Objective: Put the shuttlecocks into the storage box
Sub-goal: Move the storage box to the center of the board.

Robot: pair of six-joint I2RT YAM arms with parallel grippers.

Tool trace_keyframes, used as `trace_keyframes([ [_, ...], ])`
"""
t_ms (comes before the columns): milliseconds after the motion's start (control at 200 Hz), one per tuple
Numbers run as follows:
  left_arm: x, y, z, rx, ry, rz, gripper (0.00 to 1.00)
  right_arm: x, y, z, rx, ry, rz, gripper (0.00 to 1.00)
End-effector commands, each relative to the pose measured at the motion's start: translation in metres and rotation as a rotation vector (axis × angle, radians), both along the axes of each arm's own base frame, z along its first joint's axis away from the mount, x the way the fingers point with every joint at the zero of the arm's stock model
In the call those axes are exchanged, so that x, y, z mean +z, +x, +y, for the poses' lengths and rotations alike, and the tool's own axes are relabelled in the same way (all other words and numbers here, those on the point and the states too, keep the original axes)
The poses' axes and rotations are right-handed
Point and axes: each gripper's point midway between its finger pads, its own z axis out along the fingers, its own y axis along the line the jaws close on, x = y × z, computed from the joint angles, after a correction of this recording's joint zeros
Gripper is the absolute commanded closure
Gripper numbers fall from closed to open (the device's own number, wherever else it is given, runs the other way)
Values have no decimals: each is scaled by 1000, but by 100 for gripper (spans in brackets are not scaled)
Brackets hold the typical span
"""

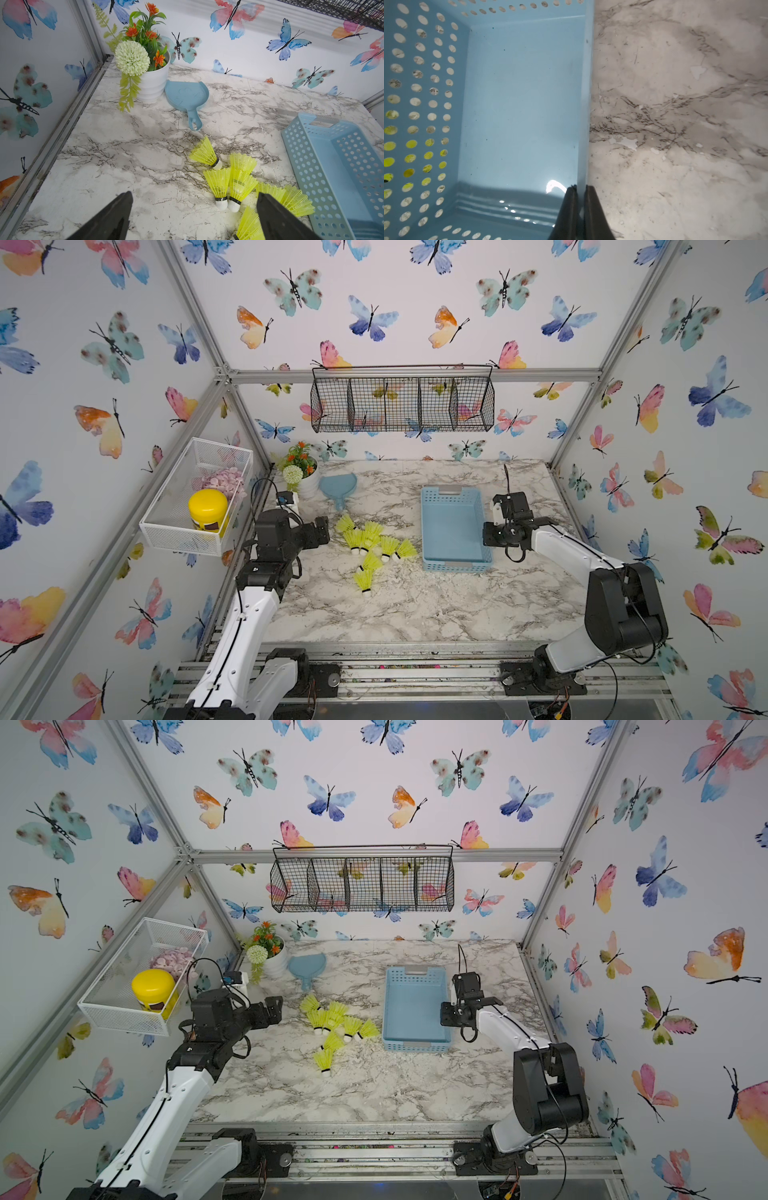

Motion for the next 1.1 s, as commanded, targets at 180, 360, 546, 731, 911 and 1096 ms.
trace_keyframes([
  [180, -1, 2, -16, -68, -77, 23, 1, -24, -31, 28, 118, 20, 99, 89],
  [360, -9, 0, -25, -99, -137, 68, 2, -25, -32, 45, 117, 78, 92, 89],
  [546, -22, -7, -33, -110, -204, 114, 1, -25, -32, 56, 118, 110, 84, 86],
  [731, -38, -17, -42, -131, -275, 168, 1, -17, -27, 51, 91, 95, 42, 75],
  [911, -54, -23, -52, -152, -345, 220, 4, -3, -19, 37, 32, 44, -30, 64],
  [1096, -78, -20, -61, -161, -395, 303, 16, 11, -13, 26, -6, 7, -89, 62],
])
